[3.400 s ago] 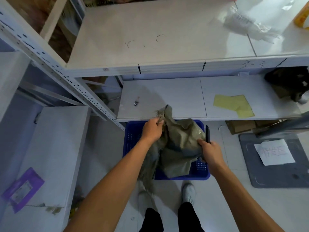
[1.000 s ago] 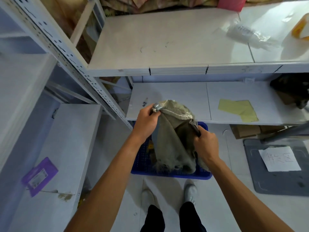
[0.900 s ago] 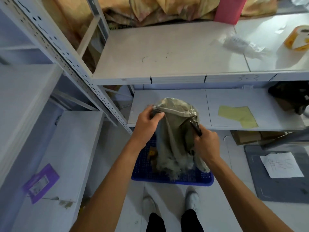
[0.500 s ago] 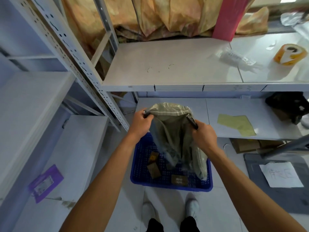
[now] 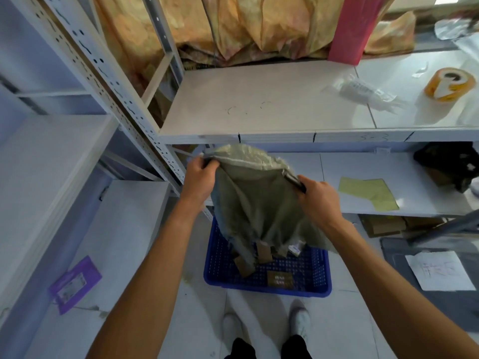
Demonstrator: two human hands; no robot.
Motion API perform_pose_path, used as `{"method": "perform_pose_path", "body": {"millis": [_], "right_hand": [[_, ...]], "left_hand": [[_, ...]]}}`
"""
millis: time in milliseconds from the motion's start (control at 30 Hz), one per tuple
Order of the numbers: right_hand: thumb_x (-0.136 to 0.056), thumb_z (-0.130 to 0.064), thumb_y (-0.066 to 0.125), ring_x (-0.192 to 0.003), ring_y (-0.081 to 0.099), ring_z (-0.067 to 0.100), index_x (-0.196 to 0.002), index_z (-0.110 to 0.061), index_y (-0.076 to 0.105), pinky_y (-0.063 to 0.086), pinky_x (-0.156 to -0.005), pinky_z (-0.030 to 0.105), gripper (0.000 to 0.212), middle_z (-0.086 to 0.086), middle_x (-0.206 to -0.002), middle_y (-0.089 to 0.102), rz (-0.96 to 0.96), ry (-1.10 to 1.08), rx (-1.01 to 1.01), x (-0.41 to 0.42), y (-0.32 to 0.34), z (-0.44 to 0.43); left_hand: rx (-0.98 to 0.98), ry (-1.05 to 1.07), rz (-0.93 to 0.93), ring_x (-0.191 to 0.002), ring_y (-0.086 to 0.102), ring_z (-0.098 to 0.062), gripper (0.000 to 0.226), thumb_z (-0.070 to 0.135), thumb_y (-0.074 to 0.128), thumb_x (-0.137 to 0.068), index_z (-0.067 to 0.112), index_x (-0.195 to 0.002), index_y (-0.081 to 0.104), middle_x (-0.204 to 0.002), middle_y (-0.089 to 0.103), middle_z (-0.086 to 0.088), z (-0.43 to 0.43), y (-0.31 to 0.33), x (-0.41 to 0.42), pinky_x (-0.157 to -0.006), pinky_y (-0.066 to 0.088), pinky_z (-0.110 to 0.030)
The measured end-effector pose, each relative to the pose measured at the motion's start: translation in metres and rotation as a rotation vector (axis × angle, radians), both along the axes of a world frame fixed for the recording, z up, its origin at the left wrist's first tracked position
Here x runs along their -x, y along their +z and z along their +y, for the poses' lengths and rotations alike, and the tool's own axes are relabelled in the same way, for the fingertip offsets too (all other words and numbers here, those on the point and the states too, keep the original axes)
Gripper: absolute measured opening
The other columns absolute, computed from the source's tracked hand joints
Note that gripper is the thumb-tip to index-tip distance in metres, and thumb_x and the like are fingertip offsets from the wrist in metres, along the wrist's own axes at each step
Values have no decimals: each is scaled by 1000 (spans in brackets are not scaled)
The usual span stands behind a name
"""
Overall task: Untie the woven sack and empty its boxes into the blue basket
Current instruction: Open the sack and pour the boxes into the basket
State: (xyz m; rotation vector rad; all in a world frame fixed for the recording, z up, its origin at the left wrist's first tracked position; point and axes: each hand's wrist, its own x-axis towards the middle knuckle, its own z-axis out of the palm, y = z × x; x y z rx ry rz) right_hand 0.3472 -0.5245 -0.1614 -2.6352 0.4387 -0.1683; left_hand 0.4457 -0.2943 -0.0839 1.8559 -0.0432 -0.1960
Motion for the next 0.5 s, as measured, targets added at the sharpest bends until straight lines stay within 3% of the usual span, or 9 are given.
{"method": "perform_pose_path", "body": {"millis": [200,267,400,500], "right_hand": [[-96,-24,55,-67,61,35,-100,-17,65,52,-62,42,13,12,-74,68,-96,14,-3,-14,22,-2],[-98,-26,52,-71,63,34,-103,-18,65,51,-62,39,15,12,-78,67,-36,47,26,-21,25,-4],[-99,-24,54,-67,61,31,-99,-17,63,52,-65,40,12,7,-73,63,-59,104,36,-25,31,-1],[-97,-22,55,-73,64,35,-101,-17,63,52,-64,41,10,12,-79,66,0,131,40,-25,28,0]], "left_hand": [[90,49,-13,-94,58,-3,10,21,52,-103,24,-106,61,-101,62,9,-4,11,-10,-75,46,-18],[84,-5,-5,-91,56,-3,9,20,51,-103,25,-104,58,-97,60,10,-10,11,-11,-74,45,-17],[112,-6,39,-84,53,2,25,16,48,-104,35,-89,55,-91,56,16,-17,9,-9,-64,42,-10],[129,18,100,-93,59,-12,24,17,47,-103,30,-87,59,-92,60,8,-16,-2,-11,-70,45,-20]]}}
